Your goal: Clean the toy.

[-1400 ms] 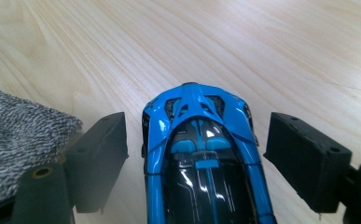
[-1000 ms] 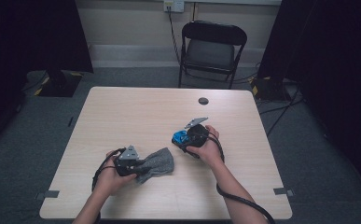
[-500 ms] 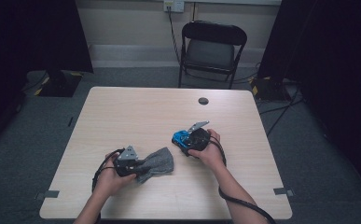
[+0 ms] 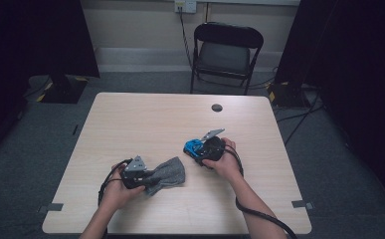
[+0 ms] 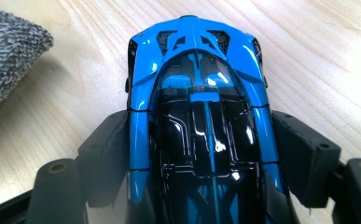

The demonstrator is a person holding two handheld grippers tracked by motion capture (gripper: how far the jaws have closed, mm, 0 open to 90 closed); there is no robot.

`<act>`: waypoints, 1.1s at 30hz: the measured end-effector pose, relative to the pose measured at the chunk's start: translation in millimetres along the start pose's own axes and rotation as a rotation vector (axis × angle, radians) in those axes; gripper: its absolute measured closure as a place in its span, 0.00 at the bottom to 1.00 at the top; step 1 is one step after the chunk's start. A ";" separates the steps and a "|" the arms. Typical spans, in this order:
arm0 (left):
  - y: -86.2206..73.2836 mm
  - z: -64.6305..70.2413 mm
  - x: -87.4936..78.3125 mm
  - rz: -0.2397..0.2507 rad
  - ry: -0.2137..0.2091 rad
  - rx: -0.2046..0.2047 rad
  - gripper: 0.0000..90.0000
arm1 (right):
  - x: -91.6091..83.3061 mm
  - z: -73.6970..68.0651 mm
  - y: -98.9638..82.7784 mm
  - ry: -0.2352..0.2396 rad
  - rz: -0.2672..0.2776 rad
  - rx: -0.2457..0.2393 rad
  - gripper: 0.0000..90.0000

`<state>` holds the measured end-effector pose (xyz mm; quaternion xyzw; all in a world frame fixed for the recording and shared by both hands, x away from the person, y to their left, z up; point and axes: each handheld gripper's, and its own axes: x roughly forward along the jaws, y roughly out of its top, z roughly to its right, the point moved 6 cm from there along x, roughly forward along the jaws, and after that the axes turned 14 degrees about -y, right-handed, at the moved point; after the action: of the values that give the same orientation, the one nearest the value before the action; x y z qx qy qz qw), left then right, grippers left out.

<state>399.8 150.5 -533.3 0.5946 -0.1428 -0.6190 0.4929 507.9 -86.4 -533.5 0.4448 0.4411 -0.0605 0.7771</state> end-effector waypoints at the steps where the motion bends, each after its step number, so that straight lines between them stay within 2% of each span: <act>1: 0.0 0.0 0.1 0.003 -0.001 -0.002 0.79 | -0.1 -0.1 -0.1 -0.001 0.001 0.000 0.28; 10: -0.2 -0.4 -0.3 0.013 -0.003 -0.014 0.79 | -1.8 -0.2 -0.5 -0.008 0.005 -0.013 0.30; 11: -0.3 -0.2 -0.2 0.018 -0.004 -0.021 0.79 | -3.8 0.6 1.5 -0.005 0.018 0.007 0.31; 12: -0.3 -0.3 -0.2 0.020 -0.004 -0.023 0.79 | -5.1 2.2 1.8 -0.002 0.002 0.027 0.31; 13: -0.3 -0.4 -0.1 0.020 -0.004 -0.023 0.79 | -5.0 2.5 0.2 0.009 -0.024 0.028 0.31; 19: -0.2 -0.1 -0.1 0.016 0.001 -0.019 0.79 | -5.7 2.1 -1.4 -0.005 -0.007 0.011 0.31; 22: -0.3 0.0 -0.1 0.017 0.002 -0.017 0.79 | -5.7 2.7 -2.1 0.010 -0.001 0.013 0.31; 27: -0.6 -0.4 -0.2 0.022 -0.005 -0.020 0.79 | -6.5 3.2 -3.3 0.020 0.000 -0.018 0.29; 29: -0.7 -0.5 -0.3 0.024 -0.006 -0.022 0.79 | -5.4 2.4 -5.4 0.024 -0.032 -0.039 0.26; 30: -0.8 -0.7 -0.3 0.024 -0.007 -0.021 0.79 | -5.2 2.2 -5.4 0.031 -0.028 -0.048 0.26; 33: -1.0 -0.8 -0.5 0.028 -0.008 -0.022 0.79 | -4.8 4.5 -6.2 0.040 -0.029 -0.020 0.28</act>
<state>399.9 151.7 -534.0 0.5848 -0.1462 -0.6160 0.5071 504.8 -94.9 -533.0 0.4316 0.4638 -0.0582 0.7716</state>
